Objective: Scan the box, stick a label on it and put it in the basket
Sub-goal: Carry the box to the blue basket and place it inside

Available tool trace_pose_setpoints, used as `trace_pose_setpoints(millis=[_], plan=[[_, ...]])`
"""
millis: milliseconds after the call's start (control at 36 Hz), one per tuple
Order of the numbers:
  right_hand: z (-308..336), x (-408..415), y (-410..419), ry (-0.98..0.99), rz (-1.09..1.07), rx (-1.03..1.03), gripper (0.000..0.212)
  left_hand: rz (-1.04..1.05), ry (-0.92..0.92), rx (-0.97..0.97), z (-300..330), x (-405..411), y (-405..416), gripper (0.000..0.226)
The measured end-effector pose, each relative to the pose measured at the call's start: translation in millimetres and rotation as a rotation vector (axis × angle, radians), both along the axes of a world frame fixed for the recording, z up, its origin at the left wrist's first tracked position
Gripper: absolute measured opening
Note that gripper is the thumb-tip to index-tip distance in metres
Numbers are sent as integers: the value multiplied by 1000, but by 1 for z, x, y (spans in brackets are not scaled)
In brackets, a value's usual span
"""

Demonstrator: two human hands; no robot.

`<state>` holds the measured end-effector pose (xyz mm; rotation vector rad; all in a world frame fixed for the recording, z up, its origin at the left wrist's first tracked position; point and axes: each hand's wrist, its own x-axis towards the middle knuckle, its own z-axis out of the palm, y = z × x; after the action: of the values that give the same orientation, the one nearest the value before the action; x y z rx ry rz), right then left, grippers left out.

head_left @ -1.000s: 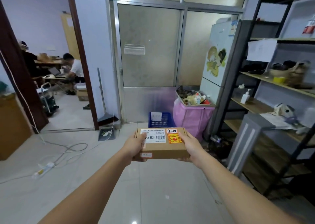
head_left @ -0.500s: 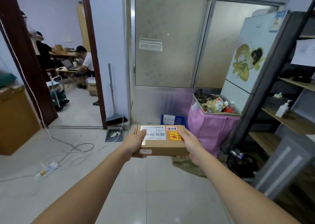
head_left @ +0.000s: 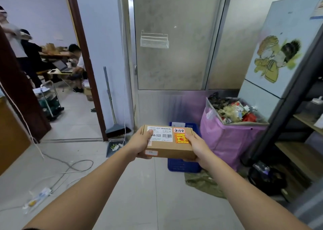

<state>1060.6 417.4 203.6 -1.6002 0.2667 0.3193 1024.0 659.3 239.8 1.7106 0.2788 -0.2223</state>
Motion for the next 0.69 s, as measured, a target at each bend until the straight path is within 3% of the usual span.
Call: trace_pose_setpoints(millis=[694], plan=[[-12, 371, 162, -37, 64, -65, 29, 63, -21, -18, -30, 369, 156, 30]])
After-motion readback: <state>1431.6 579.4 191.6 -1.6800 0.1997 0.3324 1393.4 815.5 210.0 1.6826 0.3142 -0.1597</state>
